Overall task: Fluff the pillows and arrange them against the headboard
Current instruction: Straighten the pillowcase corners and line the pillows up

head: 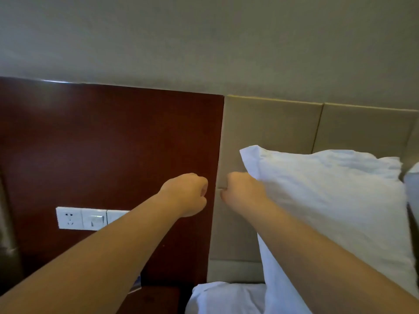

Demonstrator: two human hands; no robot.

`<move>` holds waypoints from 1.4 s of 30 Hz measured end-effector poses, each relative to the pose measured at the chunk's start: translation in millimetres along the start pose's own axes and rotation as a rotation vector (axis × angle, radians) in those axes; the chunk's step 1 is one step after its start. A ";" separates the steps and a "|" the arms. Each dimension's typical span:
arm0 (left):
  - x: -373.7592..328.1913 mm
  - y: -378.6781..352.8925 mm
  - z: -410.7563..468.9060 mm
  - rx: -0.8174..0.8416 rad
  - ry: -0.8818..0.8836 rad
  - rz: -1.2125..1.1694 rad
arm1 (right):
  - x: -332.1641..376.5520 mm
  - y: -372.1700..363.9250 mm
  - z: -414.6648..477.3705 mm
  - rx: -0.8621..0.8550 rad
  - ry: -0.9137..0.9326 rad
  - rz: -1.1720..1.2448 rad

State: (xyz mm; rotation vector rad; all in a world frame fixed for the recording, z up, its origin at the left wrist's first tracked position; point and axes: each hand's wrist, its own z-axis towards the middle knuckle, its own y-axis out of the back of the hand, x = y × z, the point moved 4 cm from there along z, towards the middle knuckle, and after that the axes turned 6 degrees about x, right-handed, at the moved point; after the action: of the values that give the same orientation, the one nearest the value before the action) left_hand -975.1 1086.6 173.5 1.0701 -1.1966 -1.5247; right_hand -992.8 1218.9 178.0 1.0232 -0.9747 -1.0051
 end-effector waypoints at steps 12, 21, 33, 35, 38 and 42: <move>-68.5 65.3 139.0 0.138 -0.149 -0.039 | -132.7 116.7 76.0 0.093 -0.377 -0.035; -121.3 28.2 211.4 0.261 -0.301 0.086 | -202.7 75.2 112.7 0.404 -0.379 -0.031; -126.4 80.1 222.7 -0.052 -0.312 -0.035 | -175.0 119.6 120.6 0.003 -0.245 -0.169; -123.6 86.0 216.5 -0.058 -0.336 -0.028 | -167.9 122.9 114.0 -0.055 -0.261 -0.137; -111.0 96.8 204.4 -0.026 -0.363 -0.024 | -149.4 136.0 101.3 -0.093 -0.280 -0.137; -87.5 106.5 172.3 0.078 -0.403 -0.051 | -111.9 145.3 67.9 -0.128 -0.337 -0.095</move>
State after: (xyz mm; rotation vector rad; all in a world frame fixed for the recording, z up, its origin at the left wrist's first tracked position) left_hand -1107.4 1193.2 314.3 0.8706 -1.5204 -1.8020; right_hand -1057.5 1342.0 315.5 0.8142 -1.1263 -1.3307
